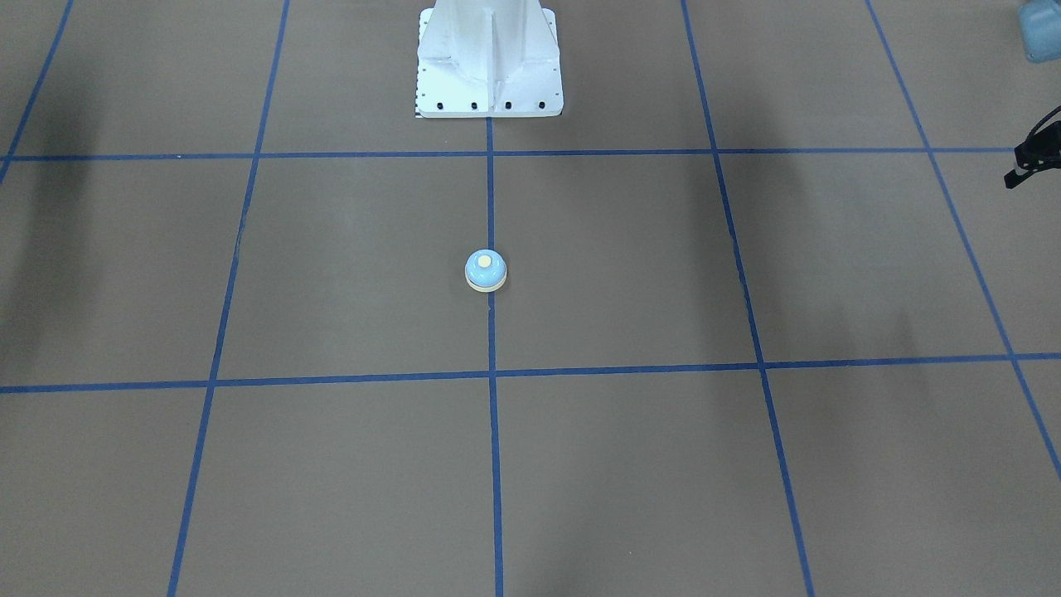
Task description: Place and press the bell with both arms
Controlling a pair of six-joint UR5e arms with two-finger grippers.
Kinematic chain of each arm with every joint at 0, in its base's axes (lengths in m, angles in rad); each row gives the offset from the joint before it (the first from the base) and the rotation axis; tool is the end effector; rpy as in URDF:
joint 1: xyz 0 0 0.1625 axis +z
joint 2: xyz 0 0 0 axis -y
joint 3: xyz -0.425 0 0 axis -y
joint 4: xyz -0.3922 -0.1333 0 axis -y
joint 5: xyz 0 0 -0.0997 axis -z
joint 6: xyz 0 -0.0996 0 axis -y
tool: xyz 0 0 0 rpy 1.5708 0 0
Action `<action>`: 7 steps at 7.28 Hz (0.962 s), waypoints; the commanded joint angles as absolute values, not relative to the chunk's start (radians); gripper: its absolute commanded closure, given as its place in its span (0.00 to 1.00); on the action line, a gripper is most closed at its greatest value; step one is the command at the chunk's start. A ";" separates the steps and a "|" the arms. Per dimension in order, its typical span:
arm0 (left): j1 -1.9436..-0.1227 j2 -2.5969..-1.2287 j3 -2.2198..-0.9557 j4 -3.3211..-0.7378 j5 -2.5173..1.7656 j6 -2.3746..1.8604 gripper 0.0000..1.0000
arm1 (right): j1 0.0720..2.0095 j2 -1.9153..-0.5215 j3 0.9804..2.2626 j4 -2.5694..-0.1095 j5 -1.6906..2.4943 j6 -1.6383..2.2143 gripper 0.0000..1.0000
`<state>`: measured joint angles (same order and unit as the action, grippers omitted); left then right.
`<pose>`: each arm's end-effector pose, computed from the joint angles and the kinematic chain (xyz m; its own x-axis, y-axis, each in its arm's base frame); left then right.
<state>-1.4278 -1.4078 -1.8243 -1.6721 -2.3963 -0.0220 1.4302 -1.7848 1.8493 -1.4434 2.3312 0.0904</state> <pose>0.0021 -0.4365 0.5937 0.6542 0.2139 -0.7254 -0.1255 0.9766 0.1747 0.0062 -0.4177 0.6044 0.7086 -0.1430 0.6910 0.0739 0.9889 0.1289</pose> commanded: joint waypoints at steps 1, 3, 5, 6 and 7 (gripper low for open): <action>-1.447 -1.398 -1.856 -1.664 -2.398 -0.023 0.01 | 1.431 -1.782 1.839 -1.443 2.339 0.095 0.00; -1.445 -1.396 -1.842 -1.663 -2.387 -0.025 0.01 | 1.431 -1.782 1.845 -1.442 2.352 0.098 0.00; -1.447 -1.373 -1.847 -1.666 -2.385 -0.023 0.01 | 1.434 -1.789 1.868 -1.442 2.355 0.097 0.00; -1.462 -1.355 -1.889 -1.666 -2.394 -0.021 0.01 | 1.437 -1.790 1.877 -1.440 2.352 0.088 0.00; -1.465 -1.338 -1.919 -1.664 -2.385 -0.040 0.01 | 1.437 -1.784 1.903 -1.442 2.349 0.094 0.00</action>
<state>-1.4572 -1.3598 -1.8803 -1.6652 -2.3895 -0.0258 1.4360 -1.7875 1.8778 -1.4413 2.3516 0.0921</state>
